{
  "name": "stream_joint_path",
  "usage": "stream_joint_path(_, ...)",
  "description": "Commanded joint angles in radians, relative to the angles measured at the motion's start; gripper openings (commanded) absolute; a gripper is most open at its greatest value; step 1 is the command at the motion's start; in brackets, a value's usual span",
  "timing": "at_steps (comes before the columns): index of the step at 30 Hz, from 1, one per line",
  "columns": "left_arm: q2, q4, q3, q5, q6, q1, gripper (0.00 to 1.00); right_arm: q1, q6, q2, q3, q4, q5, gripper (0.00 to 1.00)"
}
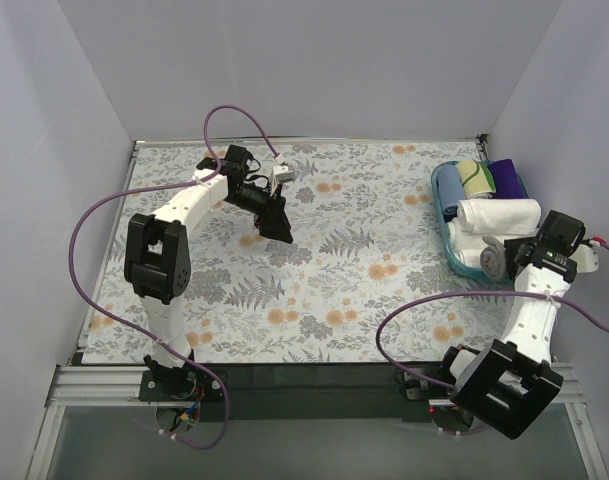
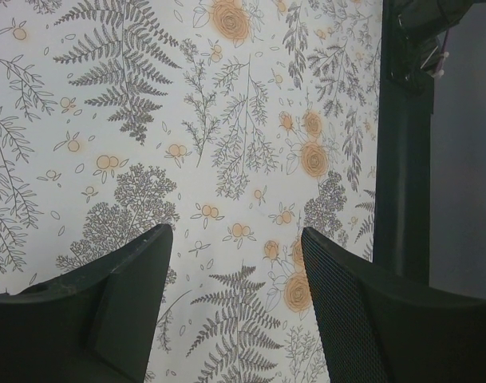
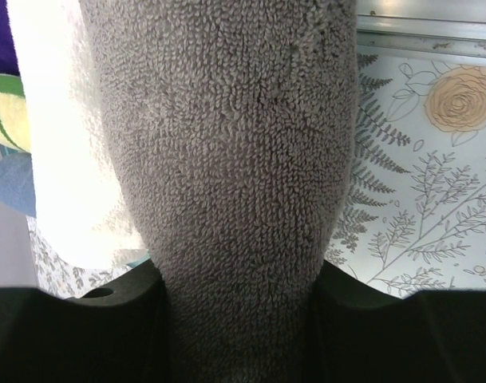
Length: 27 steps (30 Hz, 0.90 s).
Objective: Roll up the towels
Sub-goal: Place the rolled towel into the container
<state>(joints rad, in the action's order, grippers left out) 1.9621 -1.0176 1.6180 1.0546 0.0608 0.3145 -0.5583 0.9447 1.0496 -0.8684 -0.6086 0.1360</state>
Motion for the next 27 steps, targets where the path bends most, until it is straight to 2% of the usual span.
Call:
stream_joint_path(1, -0.034, 0.017, -0.009, 0.015, -0.012, 0.003, 0.61, 0.027, 0.062, 0.013, -0.006, 0.105, 0.068, 0.01)
stream_joint_path(18, -0.051, 0.044, -0.041, 0.009, -0.032, 0.003, 0.61, 0.113, 0.074, 0.171, -0.072, 0.174, 0.108, 0.01)
stream_joint_path(27, -0.046, 0.037, -0.04, 0.004, -0.016, 0.003, 0.61, 0.136, 0.08, 0.214, -0.069, 0.247, 0.056, 0.01)
